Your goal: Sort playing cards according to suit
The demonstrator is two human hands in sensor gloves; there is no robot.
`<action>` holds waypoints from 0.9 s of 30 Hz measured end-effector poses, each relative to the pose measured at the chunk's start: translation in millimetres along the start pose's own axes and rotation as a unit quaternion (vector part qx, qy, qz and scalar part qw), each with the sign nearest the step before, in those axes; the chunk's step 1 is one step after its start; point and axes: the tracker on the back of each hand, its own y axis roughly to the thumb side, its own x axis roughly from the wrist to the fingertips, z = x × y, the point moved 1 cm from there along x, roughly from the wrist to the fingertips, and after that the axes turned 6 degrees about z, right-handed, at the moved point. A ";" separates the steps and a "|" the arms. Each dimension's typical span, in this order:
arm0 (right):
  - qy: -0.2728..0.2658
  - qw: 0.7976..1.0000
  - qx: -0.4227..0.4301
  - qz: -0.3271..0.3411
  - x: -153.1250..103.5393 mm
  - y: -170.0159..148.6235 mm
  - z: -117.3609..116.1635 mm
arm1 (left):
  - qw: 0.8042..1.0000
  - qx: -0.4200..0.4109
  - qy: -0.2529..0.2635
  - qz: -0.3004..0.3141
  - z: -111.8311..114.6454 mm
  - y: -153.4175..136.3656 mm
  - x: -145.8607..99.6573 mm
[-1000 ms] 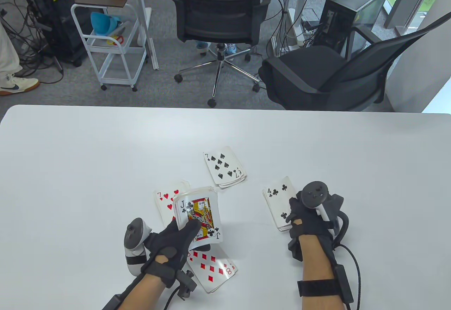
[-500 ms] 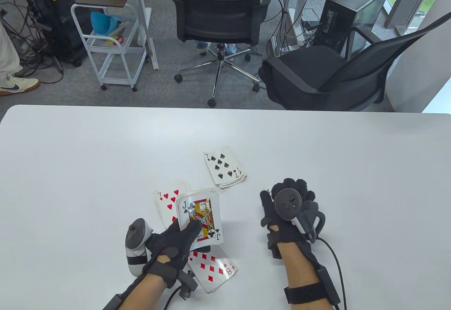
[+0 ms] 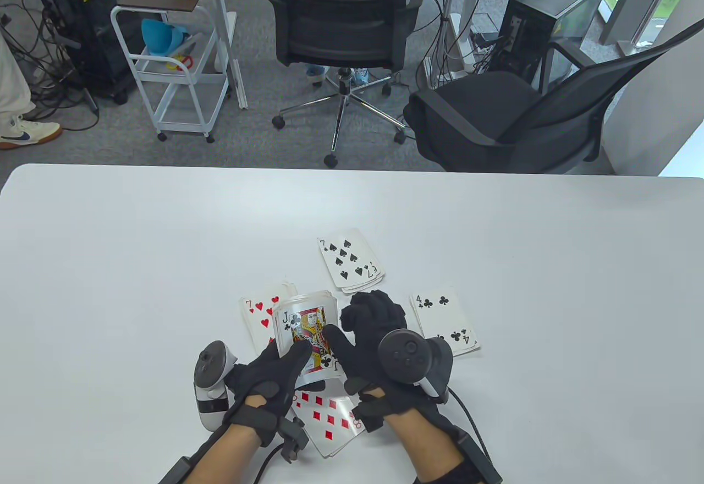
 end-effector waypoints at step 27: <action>-0.093 0.993 0.033 0.062 -4.8 11.9 1.7 | 0.999 -0.023 -0.007 0.026 1.0 7.6 -4.0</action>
